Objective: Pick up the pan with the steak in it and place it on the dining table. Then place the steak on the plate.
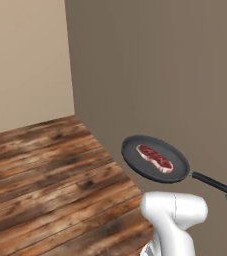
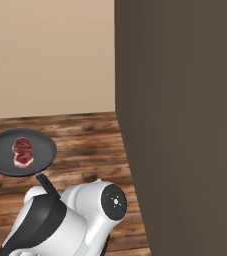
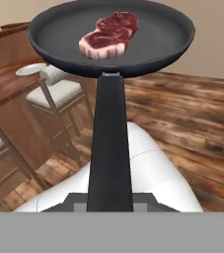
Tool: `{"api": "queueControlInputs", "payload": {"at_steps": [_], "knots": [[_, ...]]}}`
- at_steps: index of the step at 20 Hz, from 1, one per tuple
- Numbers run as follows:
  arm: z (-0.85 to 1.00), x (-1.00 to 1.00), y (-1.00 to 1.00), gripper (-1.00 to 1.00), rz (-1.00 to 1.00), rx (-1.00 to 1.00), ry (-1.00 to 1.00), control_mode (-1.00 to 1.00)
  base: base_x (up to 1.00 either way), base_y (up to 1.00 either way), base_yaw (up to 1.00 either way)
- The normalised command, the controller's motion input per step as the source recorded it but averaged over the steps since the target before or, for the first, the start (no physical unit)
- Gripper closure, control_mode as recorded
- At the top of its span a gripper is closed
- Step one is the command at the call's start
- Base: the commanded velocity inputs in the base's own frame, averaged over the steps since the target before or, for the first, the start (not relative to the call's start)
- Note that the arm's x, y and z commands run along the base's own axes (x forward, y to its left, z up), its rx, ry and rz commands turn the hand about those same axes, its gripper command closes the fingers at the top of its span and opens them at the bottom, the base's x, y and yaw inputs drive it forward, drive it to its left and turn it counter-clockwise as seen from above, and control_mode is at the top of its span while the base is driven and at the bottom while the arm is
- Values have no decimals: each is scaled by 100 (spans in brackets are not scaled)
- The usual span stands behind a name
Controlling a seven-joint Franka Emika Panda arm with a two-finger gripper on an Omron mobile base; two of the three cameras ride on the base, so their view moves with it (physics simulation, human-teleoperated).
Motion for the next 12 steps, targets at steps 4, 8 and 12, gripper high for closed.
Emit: {"api": "queueControlInputs", "payload": {"at_steps": [4, 8, 12], "knots": [[0, 0, 0, 100, 0, 0, 0, 100, 96, 0, 0], [0, 0, 0, 100, 0, 0, 0, 100, 6, 0, 0], [0, 0, 0, 100, 0, 0, 0, 100, 2, -3, 12]]}}
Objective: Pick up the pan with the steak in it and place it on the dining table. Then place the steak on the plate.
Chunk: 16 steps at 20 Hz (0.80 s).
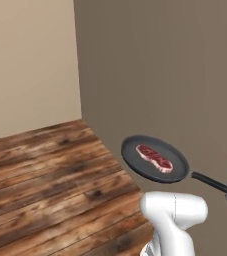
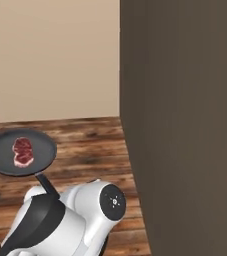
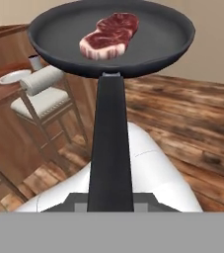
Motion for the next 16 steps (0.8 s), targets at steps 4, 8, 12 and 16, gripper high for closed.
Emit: {"api": "queueControlInputs", "payload": {"at_steps": [4, 8, 12, 16], "knots": [[0, 0, 0, 100, 0, 0, 0, 100, 0, 0, 49], [0, 0, 0, 100, 0, 0, 0, 100, 0, 0, 50], [0, 0, 0, 100, 0, 0, 0, 100, -2, 0, 50], [0, 0, 0, 100, 0, 0, 0, 100, -3, 0, 50]]}}
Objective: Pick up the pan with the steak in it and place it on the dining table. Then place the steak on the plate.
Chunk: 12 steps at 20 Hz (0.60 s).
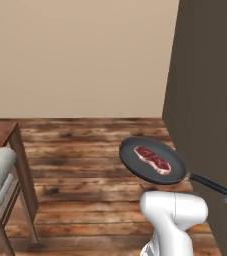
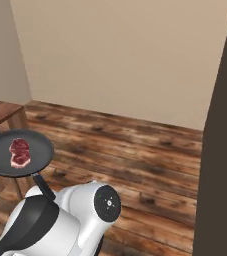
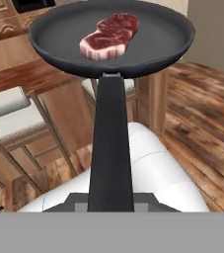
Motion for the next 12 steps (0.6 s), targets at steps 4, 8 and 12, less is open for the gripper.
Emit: {"api": "queueControlInputs", "payload": {"at_steps": [4, 8, 12], "knots": [[0, 0, 0, 100, 0, 0, 0, 100, -4, 0, 50], [0, 0, 0, 100, 0, 0, 0, 100, -5, 0, 50], [0, 0, 0, 100, 0, 0, 0, 100, -6, 0, 50]]}}
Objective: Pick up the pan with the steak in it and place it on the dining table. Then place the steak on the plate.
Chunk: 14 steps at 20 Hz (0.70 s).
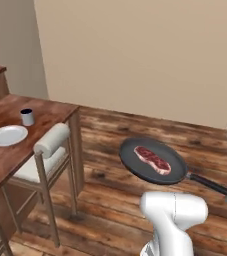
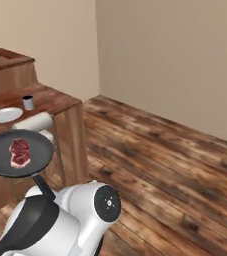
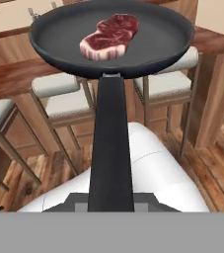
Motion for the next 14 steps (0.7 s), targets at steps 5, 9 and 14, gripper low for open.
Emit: {"api": "queueControlInputs", "payload": {"at_steps": [5, 9, 14], "knots": [[0, 0, 0, 100, 0, 0, 0, 100, -6, 0, 50], [0, 0, 0, 100, 0, 0, 0, 100, -7, 0, 49], [0, 0, 0, 100, 0, 0, 0, 100, -8, 0, 48]]}}
